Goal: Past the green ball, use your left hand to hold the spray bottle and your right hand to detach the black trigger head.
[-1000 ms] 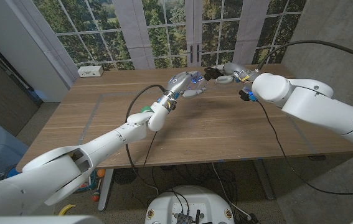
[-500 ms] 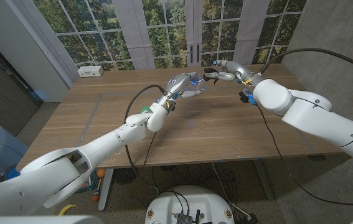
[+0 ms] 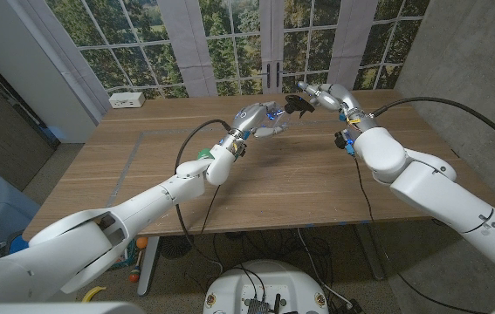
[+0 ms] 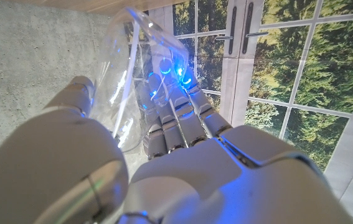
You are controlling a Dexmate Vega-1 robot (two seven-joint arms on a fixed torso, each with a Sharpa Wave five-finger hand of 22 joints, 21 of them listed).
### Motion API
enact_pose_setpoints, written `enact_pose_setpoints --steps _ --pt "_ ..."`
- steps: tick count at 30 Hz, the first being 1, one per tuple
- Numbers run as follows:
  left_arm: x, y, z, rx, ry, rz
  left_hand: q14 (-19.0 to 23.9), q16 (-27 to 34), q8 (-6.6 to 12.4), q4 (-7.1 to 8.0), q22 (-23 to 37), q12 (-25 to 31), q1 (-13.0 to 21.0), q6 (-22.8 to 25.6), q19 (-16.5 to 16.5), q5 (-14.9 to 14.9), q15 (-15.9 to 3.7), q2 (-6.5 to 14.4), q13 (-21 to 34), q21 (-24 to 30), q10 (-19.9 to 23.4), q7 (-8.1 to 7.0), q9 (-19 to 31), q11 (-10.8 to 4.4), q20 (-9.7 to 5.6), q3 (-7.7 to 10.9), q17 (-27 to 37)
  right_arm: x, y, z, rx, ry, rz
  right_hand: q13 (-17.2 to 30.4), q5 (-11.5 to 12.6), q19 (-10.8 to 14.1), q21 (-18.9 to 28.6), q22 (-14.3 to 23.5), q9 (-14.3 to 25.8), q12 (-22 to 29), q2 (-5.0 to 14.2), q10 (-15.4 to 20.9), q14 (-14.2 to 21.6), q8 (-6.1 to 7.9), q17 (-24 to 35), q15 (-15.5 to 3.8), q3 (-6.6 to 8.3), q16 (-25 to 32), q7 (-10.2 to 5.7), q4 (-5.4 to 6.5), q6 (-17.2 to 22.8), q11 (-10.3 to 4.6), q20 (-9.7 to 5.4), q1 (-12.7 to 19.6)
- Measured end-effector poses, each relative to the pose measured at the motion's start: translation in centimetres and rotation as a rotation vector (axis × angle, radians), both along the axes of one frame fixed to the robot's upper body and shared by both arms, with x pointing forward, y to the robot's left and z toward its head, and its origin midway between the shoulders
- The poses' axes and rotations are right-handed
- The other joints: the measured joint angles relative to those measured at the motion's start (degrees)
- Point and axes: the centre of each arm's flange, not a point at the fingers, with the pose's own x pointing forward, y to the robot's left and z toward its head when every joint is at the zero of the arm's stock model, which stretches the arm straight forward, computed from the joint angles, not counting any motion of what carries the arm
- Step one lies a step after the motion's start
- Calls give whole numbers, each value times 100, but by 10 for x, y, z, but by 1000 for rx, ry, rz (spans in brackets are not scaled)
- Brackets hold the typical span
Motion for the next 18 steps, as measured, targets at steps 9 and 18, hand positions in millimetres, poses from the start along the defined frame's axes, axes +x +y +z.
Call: enact_pose_setpoints --steps 9,18 --pt "1 0 -1 -8 -9 5 0 -39 0 0 -31 0 0 0 -21 0 0 0 2 47 0 0 0 0 -21 0 47 -9 8 -4 52 -31 -127 435 29 1126 558 111 390 360 147 838 1397 487 847 -382 23 1169 -82 -359 417 -61 -204 30" --pt "2 -1 1 -5 -24 8 0 -62 0 0 -60 0 0 0 -21 -3 0 0 5 80 0 0 -1 0 -21 0 56 -14 3 -3 52 -1 -266 891 4 1375 830 205 570 1041 267 2018 2135 465 1256 -477 44 1818 32 -425 354 -56 -230 24"
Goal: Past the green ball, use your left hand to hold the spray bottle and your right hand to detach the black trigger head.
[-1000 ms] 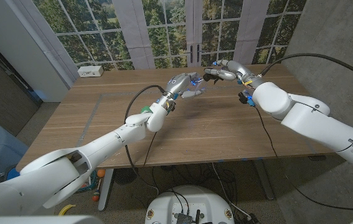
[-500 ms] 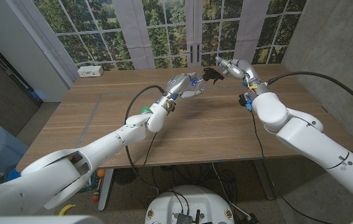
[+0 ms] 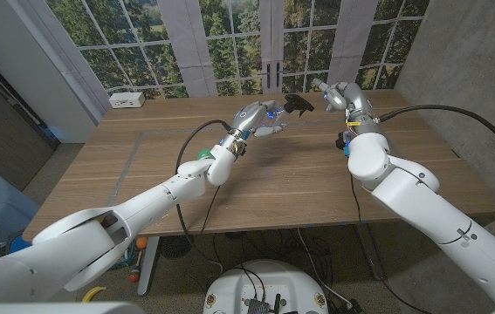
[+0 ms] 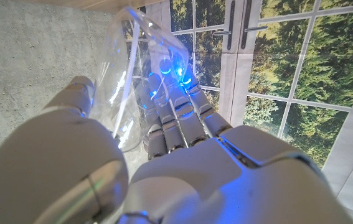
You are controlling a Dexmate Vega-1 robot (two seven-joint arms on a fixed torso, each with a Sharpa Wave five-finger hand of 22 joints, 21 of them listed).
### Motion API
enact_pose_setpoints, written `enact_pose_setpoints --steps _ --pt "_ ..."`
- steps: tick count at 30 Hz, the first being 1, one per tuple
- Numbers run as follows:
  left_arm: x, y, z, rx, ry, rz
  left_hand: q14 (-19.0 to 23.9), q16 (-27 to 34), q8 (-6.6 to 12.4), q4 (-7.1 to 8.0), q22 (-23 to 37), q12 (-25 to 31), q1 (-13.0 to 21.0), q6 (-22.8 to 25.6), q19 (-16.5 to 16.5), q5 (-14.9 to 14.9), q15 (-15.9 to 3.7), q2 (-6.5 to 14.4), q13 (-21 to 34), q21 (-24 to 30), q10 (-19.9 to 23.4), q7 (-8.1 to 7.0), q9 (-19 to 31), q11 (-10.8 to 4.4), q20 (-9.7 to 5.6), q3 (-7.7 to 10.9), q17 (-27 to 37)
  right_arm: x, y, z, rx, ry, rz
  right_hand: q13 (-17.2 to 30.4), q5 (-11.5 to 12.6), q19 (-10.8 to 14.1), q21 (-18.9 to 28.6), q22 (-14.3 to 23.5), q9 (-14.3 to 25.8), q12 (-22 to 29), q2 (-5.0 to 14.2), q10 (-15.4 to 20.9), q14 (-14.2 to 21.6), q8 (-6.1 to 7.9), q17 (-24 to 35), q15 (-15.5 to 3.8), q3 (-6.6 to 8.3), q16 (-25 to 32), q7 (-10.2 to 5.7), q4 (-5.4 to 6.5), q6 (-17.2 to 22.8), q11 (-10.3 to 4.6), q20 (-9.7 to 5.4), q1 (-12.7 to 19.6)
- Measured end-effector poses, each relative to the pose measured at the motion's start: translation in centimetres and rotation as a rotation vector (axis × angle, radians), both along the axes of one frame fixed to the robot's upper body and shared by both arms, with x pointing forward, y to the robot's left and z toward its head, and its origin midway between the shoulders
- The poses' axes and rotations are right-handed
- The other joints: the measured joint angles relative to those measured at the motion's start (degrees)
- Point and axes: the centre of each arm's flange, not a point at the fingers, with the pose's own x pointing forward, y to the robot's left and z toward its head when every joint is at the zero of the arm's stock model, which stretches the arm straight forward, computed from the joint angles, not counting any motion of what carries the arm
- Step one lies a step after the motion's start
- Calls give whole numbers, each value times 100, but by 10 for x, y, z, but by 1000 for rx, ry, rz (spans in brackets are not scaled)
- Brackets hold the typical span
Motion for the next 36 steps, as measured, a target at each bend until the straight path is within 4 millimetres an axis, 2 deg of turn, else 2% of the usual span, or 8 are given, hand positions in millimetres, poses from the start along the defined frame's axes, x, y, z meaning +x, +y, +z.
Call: enact_pose_setpoints --steps 4,9,13,21,26,29,33,36 --pt "0 -1 0 0 -5 0 0 0 0 0 -19 0 0 0 0 -1 0 0 1 31 0 0 -1 0 0 0 14 -3 3 4 -9 8 -17 -95 0 375 239 -34 -127 414 112 1134 942 -302 -321 -208 64 147 19 -24 -154 -100 -189 -112" --pt "0 -1 1 1 -11 0 0 -44 0 0 -25 0 0 0 -21 -14 0 0 2 31 0 0 -3 0 21 0 30 -4 5 6 -34 62 -34 -506 0 804 510 -62 -386 280 227 1593 1516 -477 -739 -415 345 98 56 -164 -13 -136 -458 2" --pt "-1 -1 1 1 -15 2 0 -44 0 0 -51 0 0 0 -21 -18 0 0 3 68 0 0 -4 0 21 0 30 -7 13 11 -52 75 -37 -527 1 812 594 -73 -413 169 250 1582 1546 -176 -820 -418 404 14 4 -147 670 -103 -466 23" --pt "-2 -2 2 -1 -26 3 0 -88 0 0 -78 0 0 0 -71 -19 0 0 6 113 0 0 -3 0 11 0 58 -14 25 15 -84 106 -152 -61 48 1015 727 -142 -9 670 -139 2375 2036 650 46 -443 -27 747 -321 230 1794 -304 -383 -1019" --pt "-3 -2 1 -2 -31 4 0 -88 0 0 -104 0 0 0 -71 1 0 0 8 113 0 0 -2 0 11 0 58 -18 28 18 -93 111 -174 29 91 1015 727 -169 213 880 -84 2475 2071 899 852 -458 -71 1244 -145 260 2331 -404 -383 -1125" --pt "-3 -2 1 -1 -33 4 0 -88 0 0 -111 0 0 0 -71 1 0 0 11 156 0 0 -3 0 11 0 68 -21 32 24 -98 94 -163 -94 91 734 680 -156 59 546 -67 2189 1703 494 499 -90 -68 816 31 257 2152 -123 -257 -1261" --pt "-5 -2 0 0 -33 1 0 -123 0 0 -131 0 0 0 -71 1 0 0 24 156 0 0 -4 0 11 0 76 -16 27 17 -143 191 -156 -417 91 -305 429 -152 -343 -591 51 117 -525 -531 -824 264 285 -827 -83 -95 380 -6 -3 -843" --pt "-5 -2 -1 1 -34 0 0 -133 0 0 -131 0 0 0 -71 1 0 0 25 158 0 0 -4 0 11 0 76 -11 21 16 -157 231 -121 -508 42 -718 372 -163 -490 -1106 112 -871 -1407 -865 -1221 510 454 -1490 -147 -264 -237 16 72 -576"
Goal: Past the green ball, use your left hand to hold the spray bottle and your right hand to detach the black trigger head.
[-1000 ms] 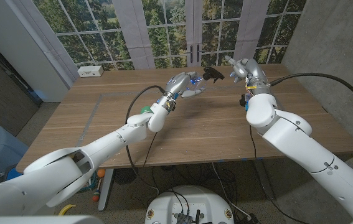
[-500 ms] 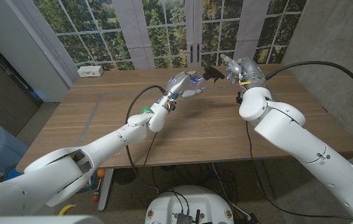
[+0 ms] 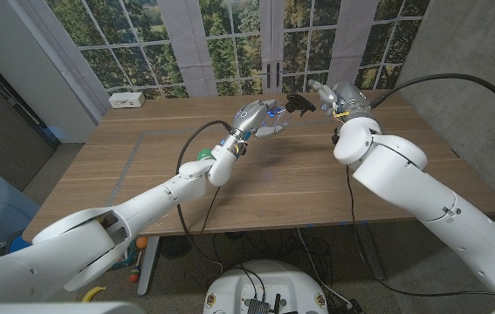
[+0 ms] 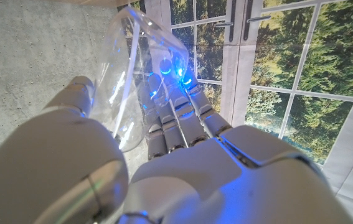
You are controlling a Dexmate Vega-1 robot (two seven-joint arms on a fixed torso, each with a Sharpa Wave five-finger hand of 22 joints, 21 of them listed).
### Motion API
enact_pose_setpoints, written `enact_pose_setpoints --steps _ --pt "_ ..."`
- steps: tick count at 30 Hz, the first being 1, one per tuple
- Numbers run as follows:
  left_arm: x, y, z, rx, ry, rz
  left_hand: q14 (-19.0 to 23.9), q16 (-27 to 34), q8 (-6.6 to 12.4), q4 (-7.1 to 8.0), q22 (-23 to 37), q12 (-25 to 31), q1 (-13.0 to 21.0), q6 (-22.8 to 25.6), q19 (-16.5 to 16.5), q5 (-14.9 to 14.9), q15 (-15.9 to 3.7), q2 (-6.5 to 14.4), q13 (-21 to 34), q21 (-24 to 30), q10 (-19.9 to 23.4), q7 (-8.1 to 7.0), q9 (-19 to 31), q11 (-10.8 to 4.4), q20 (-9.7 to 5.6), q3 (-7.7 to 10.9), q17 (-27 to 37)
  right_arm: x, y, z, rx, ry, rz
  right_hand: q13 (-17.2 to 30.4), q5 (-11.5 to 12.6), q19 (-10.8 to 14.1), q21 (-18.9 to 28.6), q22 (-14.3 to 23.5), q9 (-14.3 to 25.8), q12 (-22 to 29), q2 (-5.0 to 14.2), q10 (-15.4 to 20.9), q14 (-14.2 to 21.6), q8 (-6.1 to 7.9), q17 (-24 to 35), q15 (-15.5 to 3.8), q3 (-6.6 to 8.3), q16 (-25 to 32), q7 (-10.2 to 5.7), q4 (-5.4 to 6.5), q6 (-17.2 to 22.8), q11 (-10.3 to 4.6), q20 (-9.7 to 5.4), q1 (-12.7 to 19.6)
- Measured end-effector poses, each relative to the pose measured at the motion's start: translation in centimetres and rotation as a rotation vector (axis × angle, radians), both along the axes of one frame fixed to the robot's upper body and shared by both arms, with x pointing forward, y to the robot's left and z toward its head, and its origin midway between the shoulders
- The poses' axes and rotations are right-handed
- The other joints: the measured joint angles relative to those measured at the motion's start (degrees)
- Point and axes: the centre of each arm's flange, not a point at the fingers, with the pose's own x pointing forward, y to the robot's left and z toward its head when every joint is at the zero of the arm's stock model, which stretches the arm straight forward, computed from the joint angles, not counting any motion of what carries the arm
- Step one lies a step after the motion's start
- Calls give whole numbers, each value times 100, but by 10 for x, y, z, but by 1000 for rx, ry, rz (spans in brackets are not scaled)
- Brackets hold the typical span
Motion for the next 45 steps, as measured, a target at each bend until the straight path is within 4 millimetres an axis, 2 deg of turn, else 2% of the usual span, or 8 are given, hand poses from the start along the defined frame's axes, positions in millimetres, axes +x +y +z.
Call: enact_pose_setpoints --steps 7,13,17,21,26,33,39,45 --pt "-1 0 0 1 -2 -2 0 0 0 0 -25 0 0 0 0 0 0 0 0 43 0 0 -23 0 0 0 0 8 -1 0 -13 68 128 -16 -21 -457 -133 -46 -97 -414 31 -826 -787 -244 -216 94 105 -460 -54 -105 -480 -52 32 349" --pt "-1 1 -2 4 2 1 2 -40 0 -1 -52 0 0 0 -31 -1 -2 0 11 87 0 0 -21 0 -31 1 18 16 -8 1 -51 104 224 -26 32 -1015 -329 -86 -186 -752 98 -1610 -1584 -549 -278 -56 474 -782 -408 -195 -1215 -271 -88 1247" --pt "-1 2 -2 5 7 3 31 -40 123 -6 -60 0 0 0 -61 -2 -31 0 2214 88 -21 0 17 20 0 6 30 22 -14 1 -77 96 279 4 208 -1048 -290 -86 -237 -716 236 -1568 -1621 -491 -246 -251 891 -708 -821 -300 -1032 -506 -256 2391" --pt "-2 1 0 0 7 -5 52 -40 135 -6 -80 0 0 0 -61 -3 -11 0 2466 119 -21 0 -6 21 0 6 30 28 -19 -5 -103 94 305 40 227 -958 -221 -85 -264 -611 36 -1381 -1463 -422 -234 -247 935 -581 -930 -237 -799 -652 -341 2975" --pt "-2 2 0 -2 9 -7 52 -40 152 -7 -105 0 0 -1 -61 -19 -11 0 2459 142 1 1 -11 43 0 7 39 26 -12 3 -136 49 411 115 94 -1054 -112 -69 -228 -559 96 -1314 -1350 -299 -184 -138 446 -496 -477 363 -474 -344 -292 2082" --pt "-3 1 -1 4 7 -5 51 -40 154 -7 -127 0 0 -1 -61 -20 -11 0 2460 164 0 1 -19 43 0 7 53 26 -16 4 -124 41 448 142 123 -930 -35 -69 -144 -592 72 -1374 -1283 -247 -190 -65 382 -524 -262 326 -409 -274 -221 1906" --pt "-3 1 -2 6 3 -3 51 -89 154 -8 -131 0 0 -1 -61 -24 -11 0 2461 186 -8 1 -25 50 0 8 53 24 -19 3 -68 19 486 63 -7 -1032 -35 -85 -62 -676 -120 -1498 -1402 -278 -381 228 -44 -720 -42 646 -468 -16 163 1009" --pt "-4 1 -2 7 -2 -1 51 -89 150 -8 -159 0 0 -1 -61 1 -11 0 2461 207 -8 1 -24 50 0 8 80 22 -23 -4 60 -56 495 -7 -35 -1071 -99 -111 -35 -677 -127 -1301 -1387 -169 -404 197 -130 -744 -35 679 -163 12 121 715"
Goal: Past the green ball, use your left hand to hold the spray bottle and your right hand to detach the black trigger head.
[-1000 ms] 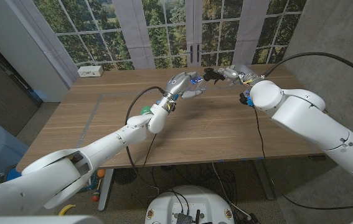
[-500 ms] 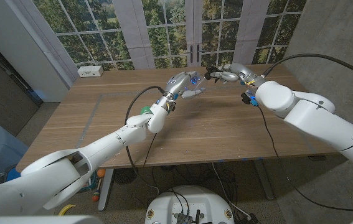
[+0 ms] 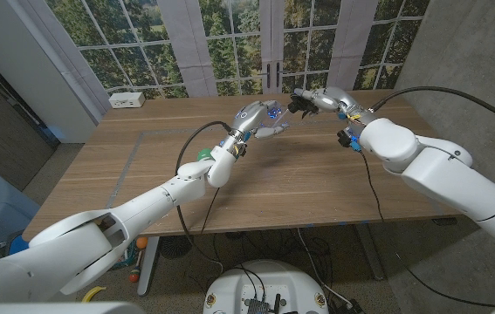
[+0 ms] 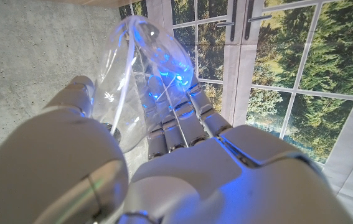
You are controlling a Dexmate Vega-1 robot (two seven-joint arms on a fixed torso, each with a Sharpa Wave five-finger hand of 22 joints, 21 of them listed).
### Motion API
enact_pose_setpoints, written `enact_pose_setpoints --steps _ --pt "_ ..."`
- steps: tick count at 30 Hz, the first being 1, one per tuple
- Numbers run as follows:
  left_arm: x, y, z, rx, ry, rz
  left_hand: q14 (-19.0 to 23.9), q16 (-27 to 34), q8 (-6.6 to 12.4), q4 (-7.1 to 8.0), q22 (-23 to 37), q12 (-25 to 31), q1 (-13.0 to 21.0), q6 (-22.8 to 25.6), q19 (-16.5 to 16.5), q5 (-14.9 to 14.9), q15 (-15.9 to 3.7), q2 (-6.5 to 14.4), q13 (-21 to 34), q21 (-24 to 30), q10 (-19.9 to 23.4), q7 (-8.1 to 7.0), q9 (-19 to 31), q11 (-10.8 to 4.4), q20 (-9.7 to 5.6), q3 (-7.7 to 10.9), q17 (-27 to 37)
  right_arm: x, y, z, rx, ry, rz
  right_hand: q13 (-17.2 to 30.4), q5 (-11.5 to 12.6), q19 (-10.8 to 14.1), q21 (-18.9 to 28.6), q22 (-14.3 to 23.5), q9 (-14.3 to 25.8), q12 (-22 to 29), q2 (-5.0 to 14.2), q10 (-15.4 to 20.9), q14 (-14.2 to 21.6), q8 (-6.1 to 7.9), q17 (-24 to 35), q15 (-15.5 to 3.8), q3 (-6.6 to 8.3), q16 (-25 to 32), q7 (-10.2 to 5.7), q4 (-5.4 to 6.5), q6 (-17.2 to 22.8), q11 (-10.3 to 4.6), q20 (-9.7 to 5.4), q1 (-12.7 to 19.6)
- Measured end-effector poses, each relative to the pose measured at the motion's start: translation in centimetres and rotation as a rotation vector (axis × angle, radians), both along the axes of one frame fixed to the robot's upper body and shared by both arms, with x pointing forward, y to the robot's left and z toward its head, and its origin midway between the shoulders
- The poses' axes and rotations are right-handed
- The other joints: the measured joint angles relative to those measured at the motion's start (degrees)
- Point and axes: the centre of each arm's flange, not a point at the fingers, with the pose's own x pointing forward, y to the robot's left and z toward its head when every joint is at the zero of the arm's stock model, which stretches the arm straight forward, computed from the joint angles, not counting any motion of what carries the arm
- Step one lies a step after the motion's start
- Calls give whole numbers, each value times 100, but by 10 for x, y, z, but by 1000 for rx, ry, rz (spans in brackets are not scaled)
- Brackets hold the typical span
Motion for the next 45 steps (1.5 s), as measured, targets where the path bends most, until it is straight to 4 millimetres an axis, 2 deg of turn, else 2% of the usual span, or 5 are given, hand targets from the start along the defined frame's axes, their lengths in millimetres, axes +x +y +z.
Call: enact_pose_setpoints --steps 8,19,25,34,45 --pt "0 0 -1 0 1 0 10 0 -17 -1 -25 0 0 0 -22 0 10 0 393 44 0 0 33 0 -22 1 -1 5 -11 3 -5 -31 21 -27 352 -813 -301 19 -110 -306 290 -1265 -1151 -530 145 -347 604 -322 -882 -866 -1199 -516 -378 1371" --pt "-2 2 0 -7 1 -4 41 -32 1 -1 -53 0 0 0 -53 0 -20 0 544 88 0 0 29 0 10 1 27 13 -11 12 -182 38 111 -106 403 -1043 -364 19 -176 -221 199 -1477 -1363 -254 127 -307 832 -388 -1289 -912 -611 -556 -293 2407" --pt "-2 3 0 -10 1 -6 41 -32 1 -1 -79 0 0 0 -53 -2 -20 0 543 88 0 0 11 -1 10 1 27 10 -7 15 -226 27 142 -132 483 -960 -321 2 -37 -173 182 -1575 -1325 -66 121 -407 1008 -318 -1702 -935 -188 -901 -479 3269" --pt "-4 2 1 -13 8 -15 41 -53 6 -2 -105 0 0 1 -53 -2 -20 0 532 132 -48 -1 15 35 10 2 53 11 -9 14 -224 -37 164 -132 506 -793 -146 14 289 50 157 -1080 -974 522 160 -445 924 -142 -1511 -763 877 -1099 -634 3641" --pt "-6 3 0 -16 10 -19 41 -67 4 -33 -132 0 0 3 -73 -3 -20 0 604 191 -42 -4 -2 42 -11 33 78 6 -5 15 -217 -69 206 -70 -8 -830 -146 -5 963 178 -181 -776 -1004 1338 141 -430 -124 -81 -378 -103 1802 -472 -421 1931"
